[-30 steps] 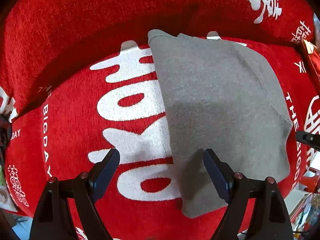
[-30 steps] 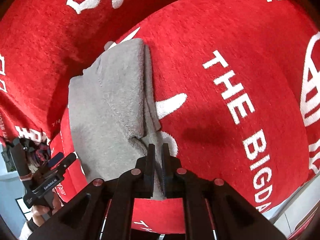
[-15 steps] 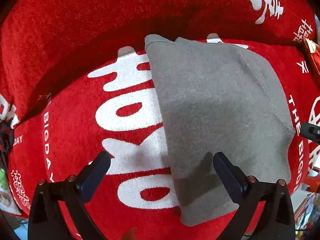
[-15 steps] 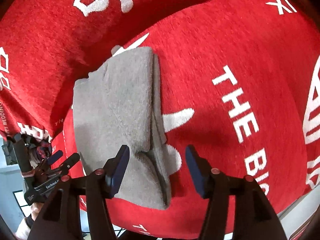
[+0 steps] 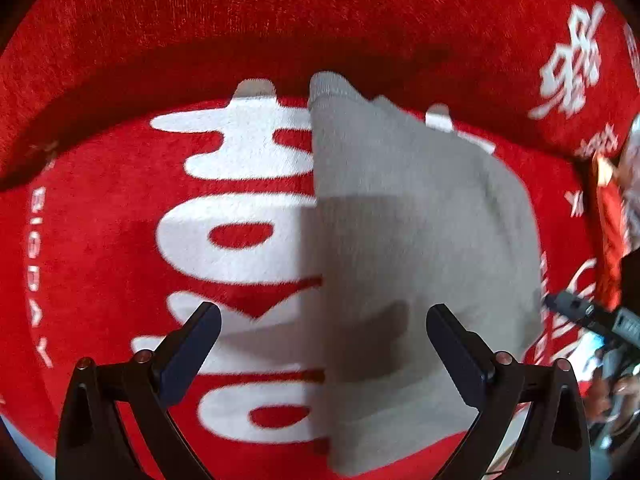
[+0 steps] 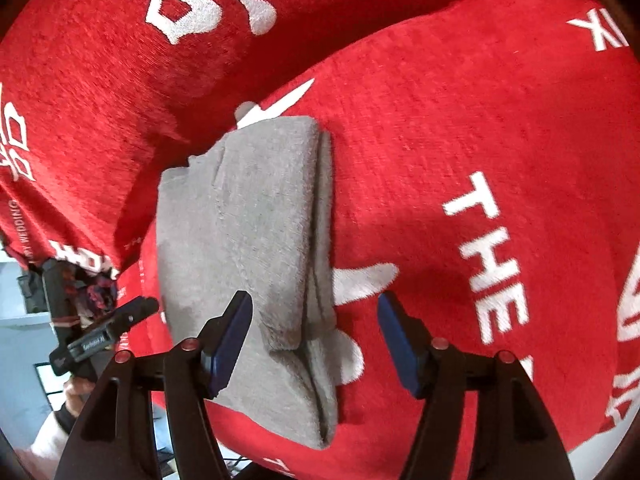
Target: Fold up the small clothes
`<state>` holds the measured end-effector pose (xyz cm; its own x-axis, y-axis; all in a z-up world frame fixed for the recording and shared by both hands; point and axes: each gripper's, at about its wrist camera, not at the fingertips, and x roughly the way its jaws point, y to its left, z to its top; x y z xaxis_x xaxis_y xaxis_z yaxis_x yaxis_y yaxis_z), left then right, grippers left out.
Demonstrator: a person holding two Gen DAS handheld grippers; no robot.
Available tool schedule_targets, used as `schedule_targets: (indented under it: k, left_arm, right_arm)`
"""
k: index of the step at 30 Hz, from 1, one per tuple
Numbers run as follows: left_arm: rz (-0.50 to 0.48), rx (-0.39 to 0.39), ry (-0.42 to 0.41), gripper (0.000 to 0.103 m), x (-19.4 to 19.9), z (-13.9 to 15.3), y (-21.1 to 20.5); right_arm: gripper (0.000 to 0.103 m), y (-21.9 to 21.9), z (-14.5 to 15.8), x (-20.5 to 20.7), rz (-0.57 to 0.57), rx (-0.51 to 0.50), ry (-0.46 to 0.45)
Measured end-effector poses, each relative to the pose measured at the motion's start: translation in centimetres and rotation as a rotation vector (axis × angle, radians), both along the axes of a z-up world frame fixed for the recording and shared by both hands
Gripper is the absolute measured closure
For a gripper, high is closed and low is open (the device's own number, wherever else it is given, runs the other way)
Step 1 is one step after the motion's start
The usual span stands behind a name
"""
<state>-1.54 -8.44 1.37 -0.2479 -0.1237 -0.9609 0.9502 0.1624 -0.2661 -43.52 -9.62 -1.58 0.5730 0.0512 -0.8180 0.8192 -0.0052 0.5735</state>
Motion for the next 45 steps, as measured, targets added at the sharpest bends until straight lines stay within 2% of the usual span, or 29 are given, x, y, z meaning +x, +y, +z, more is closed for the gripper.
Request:
schedule_targets:
  k: [6,16,23,27,29,30,31,32,34,35,37,45]
  left_arm:
    - [0.030,0.013,0.121,0.000,-0.4,-2.1,-1.8]
    - [-0.035,0.030,0.195,0.000,-3.8,-4.1,-3.0]
    - [-0.032,0.013,0.168,0.000,-5.3,-4.7,-3.9]
    - [-0.021,0.009,0.165,0.000,-5.7,-5.0,-4.0]
    - [-0.011,0.002,0.159,0.006,-5.5,-4.6,-3.8]
    - [-0.006,-0.007,0.155,0.013,-5.4,-4.3,-3.6]
    - [-0.001,-0.016,0.154,0.022,-5.3,-4.0,-3.5]
    - [0.004,-0.037,0.158,0.027,-5.2,-3.5,-3.1]
    - [0.004,-0.064,0.167,0.049,-4.8,-2.7,-2.5]
    - [-0.003,-0.082,0.176,0.053,-4.5,-2.2,-2.1]
    - [-0.009,-0.102,0.200,0.056,-4.1,-1.5,-1.6]
    - [-0.022,-0.167,0.269,0.056,-1.8,3.6,2.0]
  right_arm:
    - [0.034,-1.3,-1.2,1.1,0.055,0.020,-0.068]
    - [0.034,-2.6,-5.0,3.0,0.136,0.128,-0.248]
    - [0.030,-3.6,-5.7,6.0,0.195,0.110,-0.310]
    - [0.030,-3.8,-6.5,6.5,0.141,0.126,-0.369]
    - [0.031,-3.7,-6.5,6.6,0.118,0.131,-0.367]
    - [0.035,-3.7,-6.5,6.6,0.117,0.139,-0.363]
    - [0.056,-3.5,-6.7,6.8,0.118,0.168,-0.347]
    - [0.067,-3.2,-6.9,6.9,0.111,0.185,-0.332]
    - [0.072,-3.0,-6.6,6.6,0.077,0.180,-0.354]
    - [0.073,-2.8,-6.0,6.7,0.068,0.170,-0.365]
    - [0.073,-2.2,-4.9,7.0,0.050,0.160,-0.397]
    - [0.073,0.9,0.3,8.8,0.015,0.125,-0.458]
